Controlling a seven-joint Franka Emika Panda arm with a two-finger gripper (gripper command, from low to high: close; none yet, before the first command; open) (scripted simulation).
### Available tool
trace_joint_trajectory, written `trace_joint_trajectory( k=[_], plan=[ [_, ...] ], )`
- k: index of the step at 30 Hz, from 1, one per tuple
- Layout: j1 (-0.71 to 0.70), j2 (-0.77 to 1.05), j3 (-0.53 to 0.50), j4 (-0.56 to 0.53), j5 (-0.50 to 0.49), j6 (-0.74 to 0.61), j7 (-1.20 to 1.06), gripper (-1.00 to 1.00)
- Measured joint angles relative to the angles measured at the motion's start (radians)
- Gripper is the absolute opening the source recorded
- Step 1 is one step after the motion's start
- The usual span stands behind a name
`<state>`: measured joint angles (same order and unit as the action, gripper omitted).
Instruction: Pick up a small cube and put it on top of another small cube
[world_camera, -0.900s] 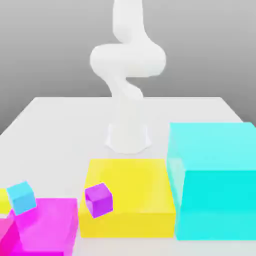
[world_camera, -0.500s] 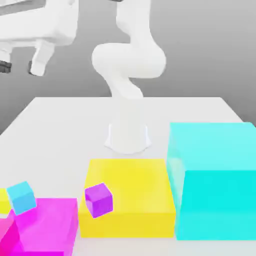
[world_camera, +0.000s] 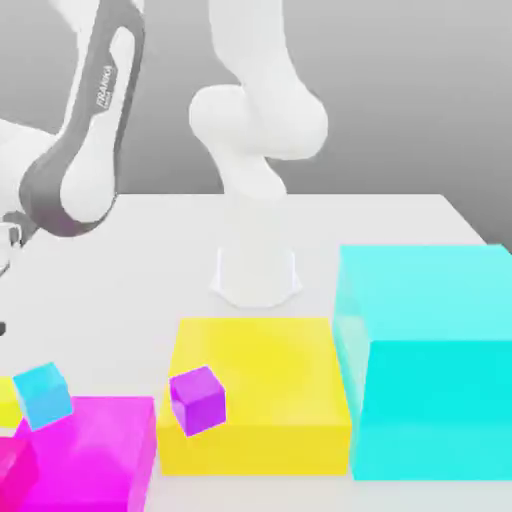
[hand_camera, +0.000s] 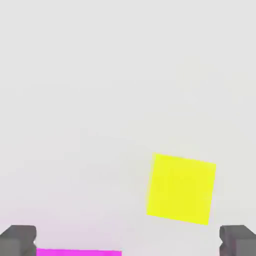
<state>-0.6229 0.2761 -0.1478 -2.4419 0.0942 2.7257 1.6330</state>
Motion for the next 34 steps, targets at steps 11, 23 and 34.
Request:
trace_joint_trajectory(
  k=[11,23,34],
  plan=[
    [-0.047,0.18,0.049,0.033,0.062,0.137,-0.032,-1.0],
    [0.099,-0.187,0.055,0.037,-0.098,-0.197,0.204,-1.0],
    [0.159,-0.176,0.06,0.001,-0.077,-0.183,0.282,1.0]
  ],
)
